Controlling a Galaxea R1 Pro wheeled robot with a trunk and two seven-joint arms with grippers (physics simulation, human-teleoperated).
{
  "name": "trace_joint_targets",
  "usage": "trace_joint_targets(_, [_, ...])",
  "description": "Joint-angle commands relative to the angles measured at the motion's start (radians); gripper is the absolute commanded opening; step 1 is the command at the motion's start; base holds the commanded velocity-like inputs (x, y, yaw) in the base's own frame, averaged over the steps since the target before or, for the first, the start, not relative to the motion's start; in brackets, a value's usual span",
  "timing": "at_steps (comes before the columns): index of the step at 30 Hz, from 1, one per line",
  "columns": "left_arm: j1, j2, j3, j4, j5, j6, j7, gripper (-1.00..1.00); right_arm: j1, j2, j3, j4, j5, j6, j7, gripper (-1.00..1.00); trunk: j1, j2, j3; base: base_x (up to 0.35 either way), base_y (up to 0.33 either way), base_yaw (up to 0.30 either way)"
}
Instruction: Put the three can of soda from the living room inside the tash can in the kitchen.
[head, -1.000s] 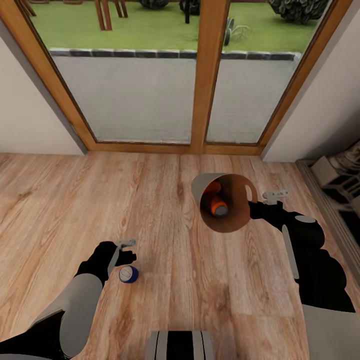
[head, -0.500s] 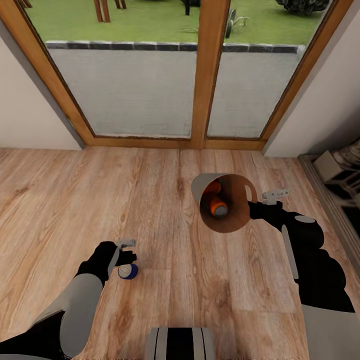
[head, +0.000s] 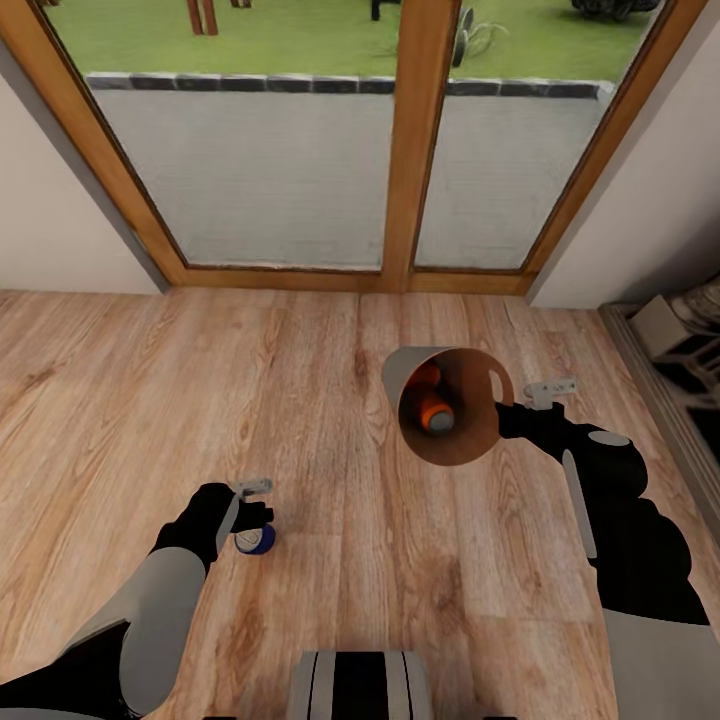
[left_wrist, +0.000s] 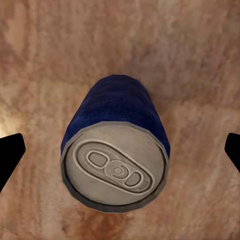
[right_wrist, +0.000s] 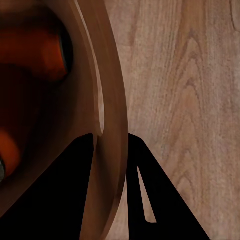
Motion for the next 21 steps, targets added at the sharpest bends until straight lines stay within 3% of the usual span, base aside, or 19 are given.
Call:
trace_joint_targets(1, [0.000,0.000,0.000,0.000,0.000,0.000,0.000,1.00,0.000,0.000,0.000,-0.001,-0.016,0.002,0.004,-1.00,0.000,0.000,0.000,0.000,0.000,0.000])
trace_joint_targets(21, [0.000,-0.001,0.000,0.000,0.000,0.000,0.000,1.00,0.001,0.000,0.001,-0.001,-0.015,0.001,0.003,-1.00,0.015,-0.028,-0.013,0.000,0.000,0.000])
